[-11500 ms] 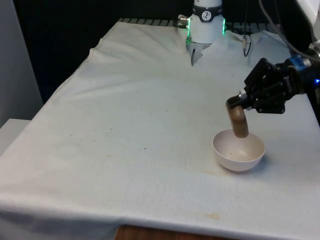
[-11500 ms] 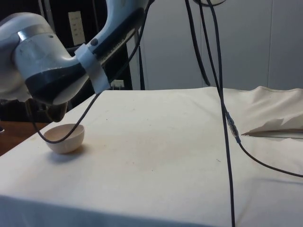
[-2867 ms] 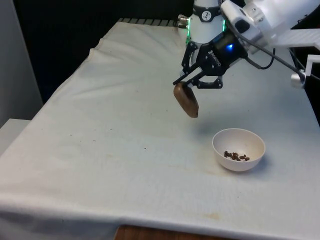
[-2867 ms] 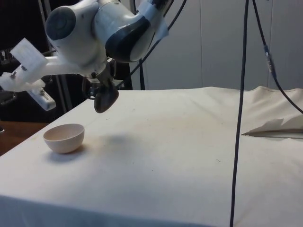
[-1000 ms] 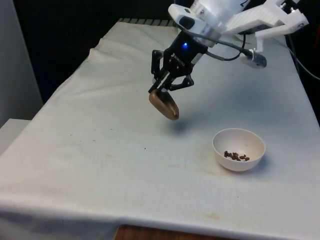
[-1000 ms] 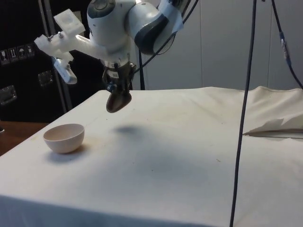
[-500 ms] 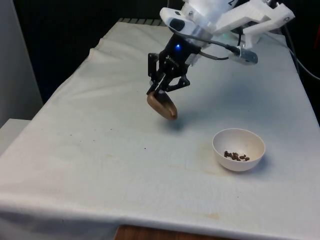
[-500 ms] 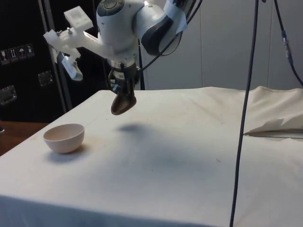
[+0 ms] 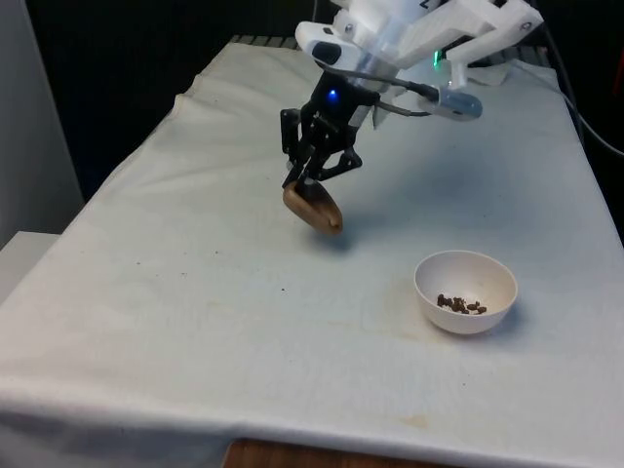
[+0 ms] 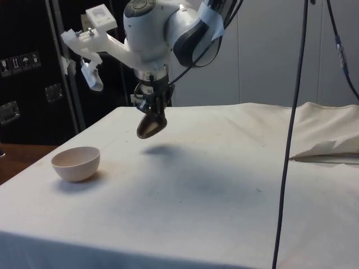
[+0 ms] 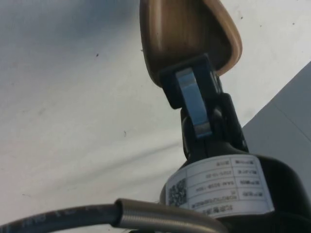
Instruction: Pour the coffee beans from the cup into the bowl.
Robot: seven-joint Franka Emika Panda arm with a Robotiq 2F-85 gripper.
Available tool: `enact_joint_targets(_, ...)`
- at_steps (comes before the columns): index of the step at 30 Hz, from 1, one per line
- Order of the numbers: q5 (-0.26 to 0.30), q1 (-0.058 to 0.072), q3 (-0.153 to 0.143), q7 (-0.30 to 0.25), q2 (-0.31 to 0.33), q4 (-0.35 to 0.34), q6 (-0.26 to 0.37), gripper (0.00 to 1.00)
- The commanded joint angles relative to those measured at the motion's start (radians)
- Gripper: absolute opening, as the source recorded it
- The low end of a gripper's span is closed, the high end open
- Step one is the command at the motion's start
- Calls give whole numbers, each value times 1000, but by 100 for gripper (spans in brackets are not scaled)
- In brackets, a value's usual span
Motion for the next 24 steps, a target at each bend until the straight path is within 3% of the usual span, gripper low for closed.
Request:
enact_joint_targets(1, 19, -14, 7, -18, -6, -17, 26, 1)
enact_joint_targets(8, 62, -16, -13, -51, -8, -37, 64, 1)
enact_joint_targets(9, 50, 0, -24, -37, -3, -23, 44, 1)
enact_joint_targets(10, 70, -15, -16, -57, -9, -40, 69, 1)
enact_joint_targets(16, 125, -16, -38, -102, -8, -58, 109, 1)
enact_joint_targets(17, 107, 0, -48, -83, -3, -44, 86, 1)
enact_joint_targets(18, 134, -16, -40, -109, -7, -60, 114, 1)
enact_joint_targets(24, 183, -17, -56, -150, -6, -74, 142, 1)
